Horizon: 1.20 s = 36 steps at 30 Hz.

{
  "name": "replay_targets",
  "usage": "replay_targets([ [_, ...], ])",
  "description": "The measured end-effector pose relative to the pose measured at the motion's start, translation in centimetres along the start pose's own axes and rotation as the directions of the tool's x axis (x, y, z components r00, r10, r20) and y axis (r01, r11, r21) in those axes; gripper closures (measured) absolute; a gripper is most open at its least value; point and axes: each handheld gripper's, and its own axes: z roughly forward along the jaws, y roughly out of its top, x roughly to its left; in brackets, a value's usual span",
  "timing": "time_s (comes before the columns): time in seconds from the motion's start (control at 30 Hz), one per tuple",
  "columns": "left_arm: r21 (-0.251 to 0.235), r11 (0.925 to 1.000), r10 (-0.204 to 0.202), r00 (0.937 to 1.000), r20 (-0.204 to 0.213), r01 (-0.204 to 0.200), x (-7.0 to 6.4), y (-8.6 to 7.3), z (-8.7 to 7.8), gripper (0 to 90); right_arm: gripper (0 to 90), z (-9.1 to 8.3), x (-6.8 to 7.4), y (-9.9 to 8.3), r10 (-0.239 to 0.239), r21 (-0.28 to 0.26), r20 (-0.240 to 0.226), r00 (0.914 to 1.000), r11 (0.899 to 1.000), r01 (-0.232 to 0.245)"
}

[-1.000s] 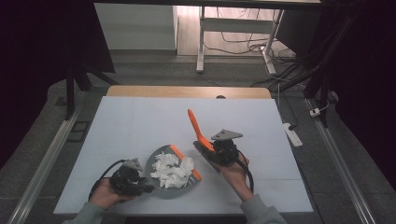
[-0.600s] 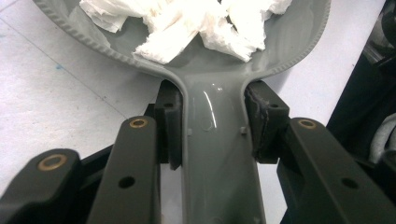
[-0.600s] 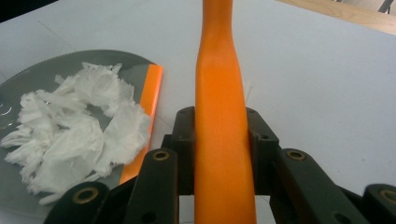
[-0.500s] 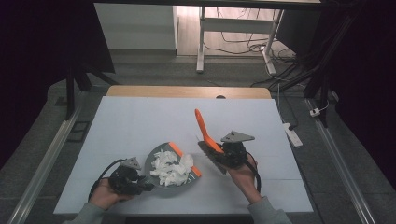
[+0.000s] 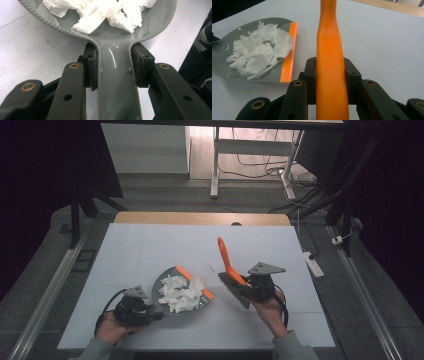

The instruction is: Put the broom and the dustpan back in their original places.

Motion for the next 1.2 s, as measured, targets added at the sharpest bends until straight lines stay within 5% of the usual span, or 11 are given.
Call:
replay_targets([
  [0.37, -0.037, 0.999, -0.023, 0.9995, -0.022, 0.023, -0.5, -0.3, -0.3, 61.8, 70.4, -1.2, -0.4, -0.7, -0.003, 0.007, -0.002, 1.0, 1.0, 0.003],
  [0.8, -0.016, 0.9997, -0.019, 0.9995, -0.024, 0.018, -0.3, 0.0, 0.3, 61.8, 70.4, -1.4, -1.4, -0.8, 0.011, 0.006, 0.024, 0.9997, 1.0, -0.011],
  [0.93, 0.008, 1.0, 0.003, 0.9997, -0.024, -0.003, -0.2, 0.6, 1.0, 61.8, 70.4, 0.1, -2.1, 0.3, 0.011, 0.017, 0.049, 0.9987, 1.0, -0.012],
  [1.2, 0.038, 0.9987, 0.034, 0.9994, -0.01, -0.033, 0.4, 1.1, 1.6, 61.8, 70.4, 6.1, -3.8, 3.6, -0.001, 0.106, 0.113, 0.9936, 0.994, -0.011],
])
